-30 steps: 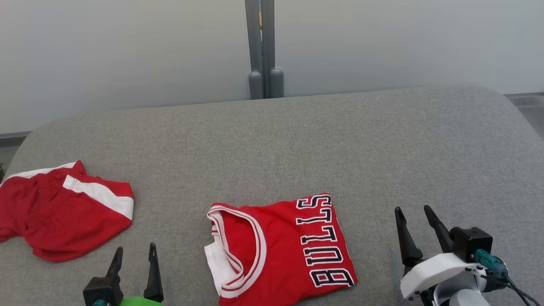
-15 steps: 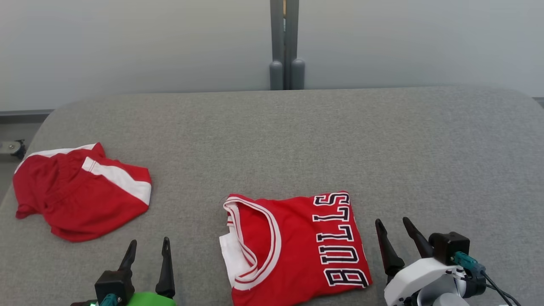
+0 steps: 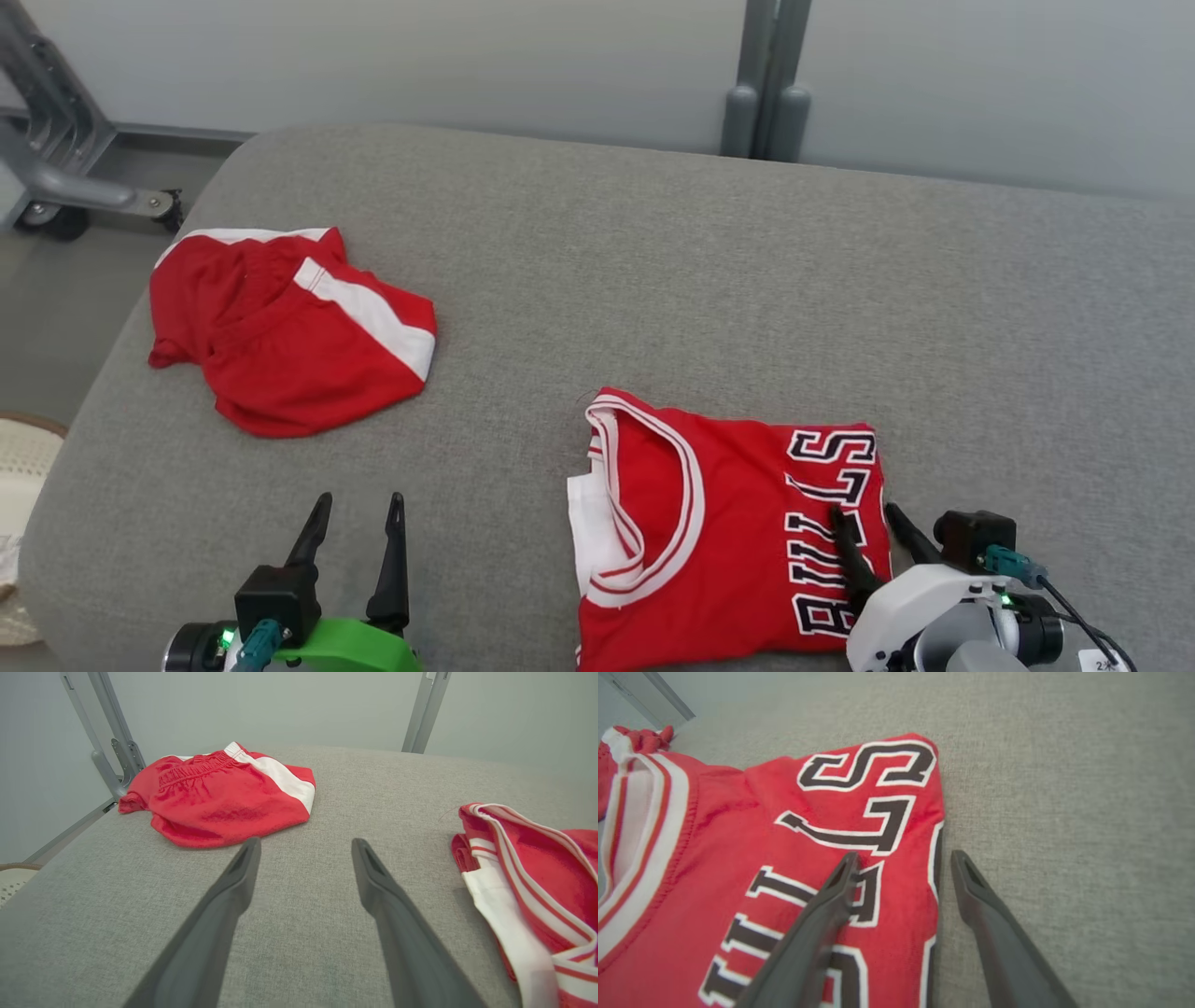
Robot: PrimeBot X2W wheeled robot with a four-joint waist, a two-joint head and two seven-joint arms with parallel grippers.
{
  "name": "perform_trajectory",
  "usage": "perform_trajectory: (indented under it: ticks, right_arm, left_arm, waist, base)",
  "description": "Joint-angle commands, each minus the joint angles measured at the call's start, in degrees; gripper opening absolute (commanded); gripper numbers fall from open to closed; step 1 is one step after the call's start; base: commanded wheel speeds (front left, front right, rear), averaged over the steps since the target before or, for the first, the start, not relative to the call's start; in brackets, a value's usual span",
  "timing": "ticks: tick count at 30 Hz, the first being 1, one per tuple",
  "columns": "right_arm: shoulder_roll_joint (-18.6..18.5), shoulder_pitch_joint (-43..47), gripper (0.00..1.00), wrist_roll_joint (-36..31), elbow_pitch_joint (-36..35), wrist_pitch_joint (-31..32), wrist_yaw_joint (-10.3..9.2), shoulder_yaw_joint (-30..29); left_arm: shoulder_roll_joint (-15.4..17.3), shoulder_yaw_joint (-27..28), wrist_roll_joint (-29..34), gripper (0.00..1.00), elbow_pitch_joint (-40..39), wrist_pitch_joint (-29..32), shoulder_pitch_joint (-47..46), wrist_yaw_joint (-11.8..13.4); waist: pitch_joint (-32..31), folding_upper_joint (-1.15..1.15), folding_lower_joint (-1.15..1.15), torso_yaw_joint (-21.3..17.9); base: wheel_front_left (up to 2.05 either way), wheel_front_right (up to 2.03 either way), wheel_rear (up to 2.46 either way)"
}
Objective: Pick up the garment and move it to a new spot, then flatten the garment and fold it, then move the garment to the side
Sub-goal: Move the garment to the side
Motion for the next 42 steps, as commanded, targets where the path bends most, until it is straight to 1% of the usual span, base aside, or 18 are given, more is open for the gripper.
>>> perform_trajectory:
  ticks: [1,3,4,5,6,7,8,13,15,17,22,25,28,32,36,39,42]
  right_arm:
    - [-0.3,-1.0,1.0,-0.3,2.5,-0.1,-0.05,-0.5]
    - [-0.2,-1.2,1.0,0.0,5.1,0.1,-0.05,-0.1]
    - [-0.2,-1.3,0.88,0.5,6.2,0.2,-0.05,0.2]
    - [-0.1,-1.5,0.69,0.5,7.1,0.3,-0.05,0.6]
    - [0.0,-1.8,0.38,0.8,7.6,0.3,-0.03,0.9]
    - [0.0,-1.8,0.38,0.8,7.6,0.3,-0.03,0.9]
    - [0.0,-1.9,0.0,1.0,7.8,0.4,-0.02,1.1]
    - [-1.1,-3.0,0.0,-0.7,5.0,0.1,-0.1,-1.0]
    - [-1.6,-2.5,0.0,-1.6,3.5,0.0,-0.13,-2.7]
    - [-1.5,-1.8,0.0,-2.4,2.1,0.0,-0.11,-4.0]
    - [-1.0,-0.9,0.0,-3.9,0.3,-0.1,-0.08,-5.9]
    - [-0.8,-0.4,0.0,-4.3,-0.3,-0.1,-0.08,-6.1]
    - [-0.7,0.0,0.0,-4.5,-0.6,-0.1,-0.08,-6.0]
    - [-0.6,-0.2,0.0,-5.1,-0.9,-0.1,-0.08,-4.3]
    - [-0.7,-1.1,0.0,-4.5,-1.1,-0.1,-0.08,-3.3]
    - [-0.6,-1.5,0.0,-3.9,-1.5,-0.1,-0.07,-2.6]
    - [-0.5,-1.8,0.0,-3.4,-2.0,-0.1,-0.07,-2.3]
  left_arm:
    - [0.2,0.0,0.4,1.0,-0.4,0.1,-1.1,-0.3]
    - [0.2,-0.2,0.4,1.0,-0.4,0.1,-1.2,-0.4]
    - [0.2,-0.3,0.4,1.0,-0.5,0.1,-1.3,-0.4]
    - [0.1,-0.4,0.3,1.0,-0.6,0.1,-1.4,-0.5]
    - [0.2,-0.4,0.2,1.0,-0.7,0.1,-1.5,-0.5]
    - [0.2,-0.4,0.2,1.0,-0.7,0.1,-1.5,-0.5]
    - [0.2,-0.5,0.0,1.0,-0.8,0.1,-1.5,-0.5]
    - [0.1,-1.2,-0.2,1.0,-1.1,0.1,-1.7,-0.6]
    - [0.2,-1.6,-0.1,1.0,-1.1,0.1,-2.0,-0.6]
    - [0.2,-1.7,-0.2,1.0,-1.2,0.1,-2.1,-0.6]
    - [0.2,-2.4,-0.4,1.0,-1.6,0.0,-1.8,-0.7]
    - [0.2,-2.9,-1.0,1.0,-1.9,0.1,-1.9,-0.6]
    - [0.2,-3.6,-1.4,1.0,-2.1,0.1,-2.2,-0.5]
    - [0.2,-4.5,-2.0,1.0,-2.2,0.1,-3.1,-0.3]
    - [0.2,-5.4,-2.4,1.0,-2.5,0.1,-3.9,-0.1]
    - [0.2,-6.2,-2.1,1.0,-2.7,0.1,-4.5,-0.3]
    - [0.2,-6.7,-1.7,1.0,-3.1,0.0,-5.0,-0.5]
  waist:
    - [2.0,0.0,0.0,3.0]
    - [2.1,0.0,0.0,3.6]
    - [2.2,0.0,0.0,3.8]
    - [2.3,0.0,0.0,3.9]
    - [2.3,0.0,0.0,4.0]
    - [2.3,0.0,0.0,4.0]
    - [2.4,0.0,0.0,4.0]
    - [2.3,0.0,0.0,2.7]
    - [1.9,0.0,0.0,1.5]
    - [1.3,0.0,0.0,-0.5]
    - [0.0,0.0,0.0,-8.1]
    - [-0.6,0.0,0.0,-13.5]
    - [-0.7,0.0,0.0,-18.9]
    - [-0.3,0.0,0.0,-25.5]
    - [0.2,0.0,0.0,-30.4]
    - [0.7,0.0,0.0,-32.8]
    - [1.6,0.0,0.0,-34.3]
  base:
    - [0.0,0.0,0.0]
    - [0.0,0.0,0.0]
    - [0.0,0.0,0.0]
    - [0.0,0.0,0.0]
    - [0.0,0.0,0.0]
    - [0.0,0.0,0.0]
    - [0.0,0.0,0.0]
    - [0.0,0.0,0.0]
    - [0.0,0.0,0.0]
    - [0.0,0.0,0.0]
    - [0.0,0.0,0.0]
    - [0.0,0.0,0.0]
    - [0.0,0.0,0.0]
    - [0.0,0.0,0.0]
    - [0.0,0.0,0.0]
    - [0.0,0.0,0.0]
    - [0.0,0.0,0.0]
